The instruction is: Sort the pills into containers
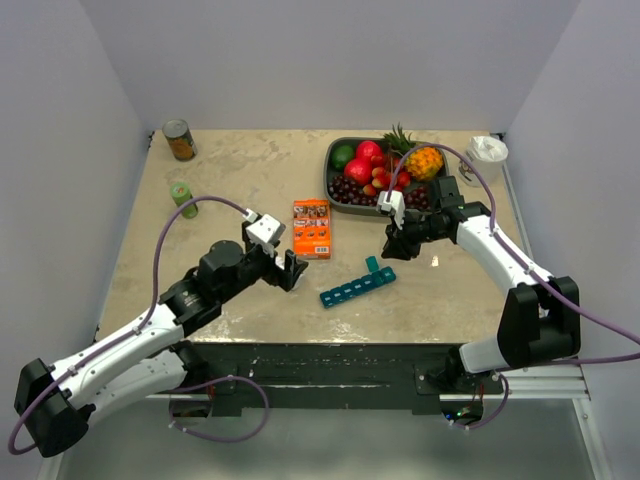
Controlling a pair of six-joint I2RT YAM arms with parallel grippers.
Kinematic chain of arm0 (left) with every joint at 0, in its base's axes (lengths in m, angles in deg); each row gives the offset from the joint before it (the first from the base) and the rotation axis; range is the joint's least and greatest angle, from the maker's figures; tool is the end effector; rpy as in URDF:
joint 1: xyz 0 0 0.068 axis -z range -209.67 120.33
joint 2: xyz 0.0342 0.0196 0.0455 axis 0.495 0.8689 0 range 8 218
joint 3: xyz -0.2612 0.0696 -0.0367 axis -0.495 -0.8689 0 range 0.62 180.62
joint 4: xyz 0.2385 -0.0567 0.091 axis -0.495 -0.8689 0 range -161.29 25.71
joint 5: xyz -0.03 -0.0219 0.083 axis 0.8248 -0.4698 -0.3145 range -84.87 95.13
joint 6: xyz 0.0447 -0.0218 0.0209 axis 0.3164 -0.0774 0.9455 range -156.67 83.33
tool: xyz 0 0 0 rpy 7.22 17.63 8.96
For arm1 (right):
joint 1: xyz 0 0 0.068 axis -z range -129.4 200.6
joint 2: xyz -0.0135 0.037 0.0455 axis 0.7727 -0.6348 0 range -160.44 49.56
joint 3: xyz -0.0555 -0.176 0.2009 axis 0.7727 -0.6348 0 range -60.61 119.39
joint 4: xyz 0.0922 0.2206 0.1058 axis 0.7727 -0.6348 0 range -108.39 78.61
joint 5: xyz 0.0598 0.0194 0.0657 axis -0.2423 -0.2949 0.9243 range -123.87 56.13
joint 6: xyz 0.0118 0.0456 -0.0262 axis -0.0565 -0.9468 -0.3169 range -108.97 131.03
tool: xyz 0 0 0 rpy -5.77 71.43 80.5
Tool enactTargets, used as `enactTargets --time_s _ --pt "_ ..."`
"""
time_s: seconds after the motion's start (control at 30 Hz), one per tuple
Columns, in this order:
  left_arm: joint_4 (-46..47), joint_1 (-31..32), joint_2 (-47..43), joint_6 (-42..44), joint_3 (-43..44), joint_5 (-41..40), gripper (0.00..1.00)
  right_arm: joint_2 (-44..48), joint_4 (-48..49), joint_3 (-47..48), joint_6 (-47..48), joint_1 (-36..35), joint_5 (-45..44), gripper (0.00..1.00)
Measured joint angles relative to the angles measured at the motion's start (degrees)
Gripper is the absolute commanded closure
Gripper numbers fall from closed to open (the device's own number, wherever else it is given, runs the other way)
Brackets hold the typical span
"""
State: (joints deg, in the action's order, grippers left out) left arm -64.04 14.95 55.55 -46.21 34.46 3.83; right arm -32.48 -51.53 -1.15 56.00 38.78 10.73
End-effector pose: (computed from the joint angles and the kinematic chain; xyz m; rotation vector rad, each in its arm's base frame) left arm 0.1435 -0.1404 0.2830 0.5431 1.7727 -0.6470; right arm 0.2672 0.0814 0.2479 -1.3344 1.9726 0.7675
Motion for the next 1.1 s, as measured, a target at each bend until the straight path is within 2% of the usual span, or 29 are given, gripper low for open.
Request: enactTargets --time_s 0.13,0.4,0.53,0.83,1.0,1.1 --pt "-4.3 -0.2 0.1 -3.1 0.0 -3.1 0.08 0.0 0.0 0.0 0.0 0.0 0.0 0.72" --pt "-6.9 -0.4 1.3 -7.2 -0.9 -5.9 0.08 0.0 -0.1 0.0 0.1 0.0 0.0 0.72" --pt "-8.6 -0.4 2.5 -9.7 -0.9 -7.5 0.04 0.0 -0.2 0.0 0.1 0.2 0.0 0.72" --pt "-12.3 -0.4 8.2 -26.0 -0.8 -12.9 0.04 0.0 -0.2 0.0 0.1 0.3 0.0 0.72" --pt "-16.0 -0.4 11.9 -31.0 0.8 -15.1 0.04 0.0 -0.2 0.0 0.1 0.3 0.0 0.72" --pt "-17.7 -0.4 13.0 -37.2 1.9 -16.0 0.05 0.0 -0.2 0.0 0.1 0.3 0.0 0.72"
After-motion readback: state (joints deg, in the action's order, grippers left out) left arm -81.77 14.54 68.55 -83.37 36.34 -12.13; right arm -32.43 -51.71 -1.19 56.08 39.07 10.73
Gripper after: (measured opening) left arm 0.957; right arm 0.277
